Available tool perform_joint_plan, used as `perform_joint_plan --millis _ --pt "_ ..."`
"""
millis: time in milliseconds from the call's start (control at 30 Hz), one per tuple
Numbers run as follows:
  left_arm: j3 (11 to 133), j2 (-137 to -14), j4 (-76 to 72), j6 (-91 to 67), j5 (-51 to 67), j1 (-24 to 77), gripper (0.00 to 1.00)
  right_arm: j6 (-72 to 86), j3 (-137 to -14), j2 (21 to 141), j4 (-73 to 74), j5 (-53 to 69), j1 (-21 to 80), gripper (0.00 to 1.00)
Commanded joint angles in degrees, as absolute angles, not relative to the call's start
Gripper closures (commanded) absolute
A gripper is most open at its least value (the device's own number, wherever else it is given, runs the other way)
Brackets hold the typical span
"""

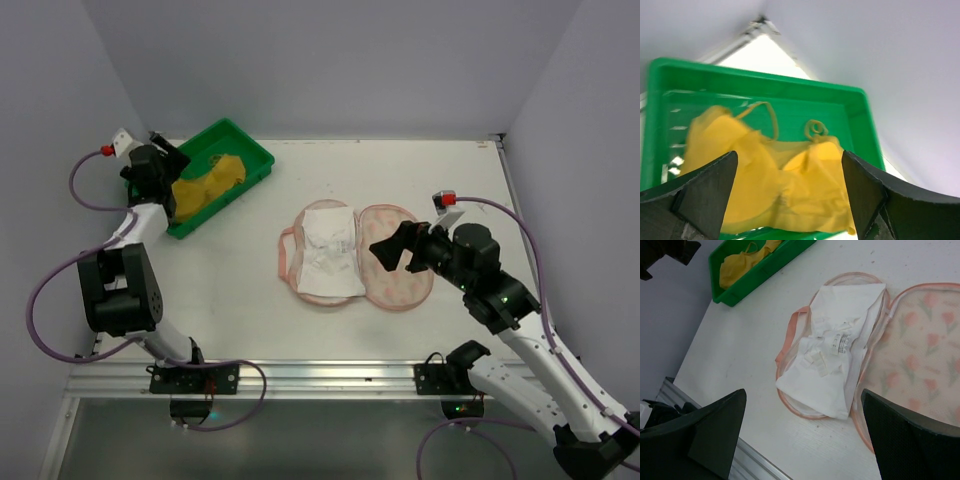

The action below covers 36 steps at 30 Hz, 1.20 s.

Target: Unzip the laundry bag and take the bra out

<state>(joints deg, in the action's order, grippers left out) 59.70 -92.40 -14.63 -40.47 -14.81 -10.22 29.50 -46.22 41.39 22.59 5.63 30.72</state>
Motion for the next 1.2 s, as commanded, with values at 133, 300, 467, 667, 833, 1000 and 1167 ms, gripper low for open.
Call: perform_joint_plan --millis 133,300,467,667,833,1000,1167 --pt "72.92 -104.04 -8.45 -27.96 11.93 -9.58 0.20 29.44 -45.79 42.54 20.04 7.38 30.67 0.01" --pt "81.55 -112.92 -2.65 -23.12 21.00 -5.98 0.26 30.15 -46.32 43.59 20.30 7.21 30.67 0.01" --pt "86.92 -121.02 -0.09 -23.73 21.97 -4.66 0.28 30.41 -47.99 45.70 20.92 6.33 30.59 0.01" --pt "93.33 -128.75 4.65 -24.43 18.65 -4.39 0.29 31.02 -49.13 47.28 21.44 5.28 30.59 0.01" --pt "96.59 -132.10 3.96 -24.61 11.17 -4.48 0.27 31.29 -50.18 48.16 21.88 4.31 30.67 0.01" --pt "97.64 -132.01 -1.12 -26.54 7.03 -5.27 0.25 31.46 -50.71 48.87 22.50 3.43 30.67 0.01" --pt "98.70 -128.07 -1.85 -24.98 10.36 -4.49 0.15 31.55 -51.24 48.34 22.85 2.90 30.67 0.01"
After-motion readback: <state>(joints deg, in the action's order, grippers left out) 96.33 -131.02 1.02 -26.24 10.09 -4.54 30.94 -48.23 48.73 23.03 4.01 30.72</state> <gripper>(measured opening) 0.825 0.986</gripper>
